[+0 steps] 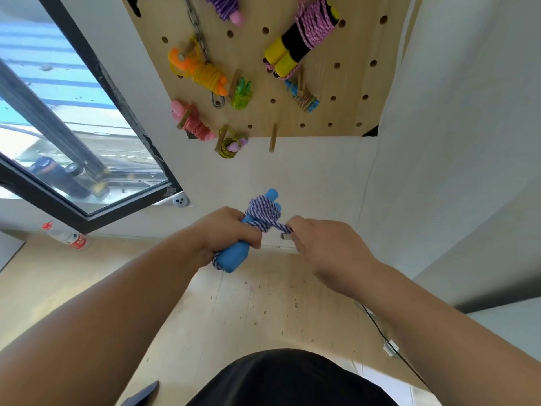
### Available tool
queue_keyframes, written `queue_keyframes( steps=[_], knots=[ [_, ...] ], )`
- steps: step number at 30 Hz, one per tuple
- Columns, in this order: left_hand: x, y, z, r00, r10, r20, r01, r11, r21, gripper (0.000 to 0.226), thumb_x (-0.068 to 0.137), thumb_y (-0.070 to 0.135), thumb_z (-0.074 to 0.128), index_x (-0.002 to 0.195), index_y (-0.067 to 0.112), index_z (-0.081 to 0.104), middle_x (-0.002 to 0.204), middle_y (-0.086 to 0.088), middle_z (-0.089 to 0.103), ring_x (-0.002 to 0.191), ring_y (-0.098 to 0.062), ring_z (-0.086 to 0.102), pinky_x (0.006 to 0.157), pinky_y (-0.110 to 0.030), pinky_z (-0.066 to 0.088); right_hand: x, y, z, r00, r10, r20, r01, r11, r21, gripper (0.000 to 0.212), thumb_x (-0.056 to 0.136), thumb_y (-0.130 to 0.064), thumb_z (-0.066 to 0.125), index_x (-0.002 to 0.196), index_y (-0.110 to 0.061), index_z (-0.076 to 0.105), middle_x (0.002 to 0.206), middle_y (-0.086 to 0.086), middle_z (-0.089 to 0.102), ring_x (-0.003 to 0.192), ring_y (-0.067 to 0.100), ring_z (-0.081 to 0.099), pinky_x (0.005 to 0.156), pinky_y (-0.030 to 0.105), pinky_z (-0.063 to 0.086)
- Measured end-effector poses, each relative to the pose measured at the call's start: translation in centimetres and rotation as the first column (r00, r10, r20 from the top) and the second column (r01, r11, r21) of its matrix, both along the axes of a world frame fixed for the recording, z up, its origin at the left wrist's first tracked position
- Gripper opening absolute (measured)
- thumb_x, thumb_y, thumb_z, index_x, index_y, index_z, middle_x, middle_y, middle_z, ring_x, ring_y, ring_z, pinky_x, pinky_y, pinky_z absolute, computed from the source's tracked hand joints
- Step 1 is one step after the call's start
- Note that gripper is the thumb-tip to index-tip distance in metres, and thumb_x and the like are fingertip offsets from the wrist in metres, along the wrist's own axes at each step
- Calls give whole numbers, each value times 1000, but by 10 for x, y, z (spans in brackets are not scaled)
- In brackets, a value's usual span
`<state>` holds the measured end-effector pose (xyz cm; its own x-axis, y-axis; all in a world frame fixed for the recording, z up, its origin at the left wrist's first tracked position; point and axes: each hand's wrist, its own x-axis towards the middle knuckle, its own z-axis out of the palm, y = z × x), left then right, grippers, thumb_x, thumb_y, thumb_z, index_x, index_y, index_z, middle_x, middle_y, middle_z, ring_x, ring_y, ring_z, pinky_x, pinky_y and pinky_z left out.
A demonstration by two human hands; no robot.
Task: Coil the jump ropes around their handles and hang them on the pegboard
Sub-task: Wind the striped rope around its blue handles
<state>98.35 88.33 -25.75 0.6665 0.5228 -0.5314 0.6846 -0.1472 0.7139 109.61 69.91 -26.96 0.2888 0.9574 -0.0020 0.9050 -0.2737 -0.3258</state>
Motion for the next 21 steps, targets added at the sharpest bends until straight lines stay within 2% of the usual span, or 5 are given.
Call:
queue_keyframes(
  steps=[6, 12, 16, 19, 21],
  knots=[
    [-15, 5, 23, 981, 145, 132, -96, 942, -322, 35, 56, 9, 69, 87, 5, 54, 66, -11, 56, 49, -18, 55, 46, -27, 48, 2, -29, -48, 973, -134, -188, 176, 957, 230, 43, 104, -46, 22, 124, -29, 56, 86, -19, 62, 71, 8, 55, 65, 32, 45],
    [-19, -24, 40, 934, -275, 230, 346, 859, -377, 18, 49, 19, 73, 63, 14, 63, 54, -4, 60, 47, -14, 58, 47, -26, 49, 17, -34, -66, 783, -72, -618, 125, 991, 42, 24, 106, -39, 40, 95, -44, 61, 68, -13, 52, 64, 10, 49, 67, 35, 45],
    [-17, -55, 37, 753, -658, -19, 642, 741, -197, 22, 67, 7, 75, 66, 21, 58, 62, 6, 58, 59, -10, 58, 61, -28, 52, 32, -19, -43, 664, -37, -747, -210, 950, -233, 14, 92, -36, 53, 91, -31, 66, 79, 4, 57, 72, 9, 49, 68, 31, 42],
    [-13, -74, 14, 579, -769, -271, 784, 616, -74, 24, 70, 13, 76, 67, 21, 53, 61, 7, 53, 57, -12, 52, 58, -28, 45, 44, 5, -21, 765, -7, -644, -369, 815, -447, 16, 96, -24, 52, 92, -12, 62, 72, 6, 50, 65, 18, 44, 61, 31, 37],
    [-9, -76, -3, 616, -710, -340, 737, 672, -68, 18, 69, 17, 76, 70, 19, 58, 64, 6, 57, 57, -12, 54, 56, -26, 45, 45, 27, -3, 861, 41, -507, -351, 768, -536, 17, 97, -19, 54, 82, -16, 61, 70, 2, 50, 66, 21, 45, 63, 34, 38]
  ],
)
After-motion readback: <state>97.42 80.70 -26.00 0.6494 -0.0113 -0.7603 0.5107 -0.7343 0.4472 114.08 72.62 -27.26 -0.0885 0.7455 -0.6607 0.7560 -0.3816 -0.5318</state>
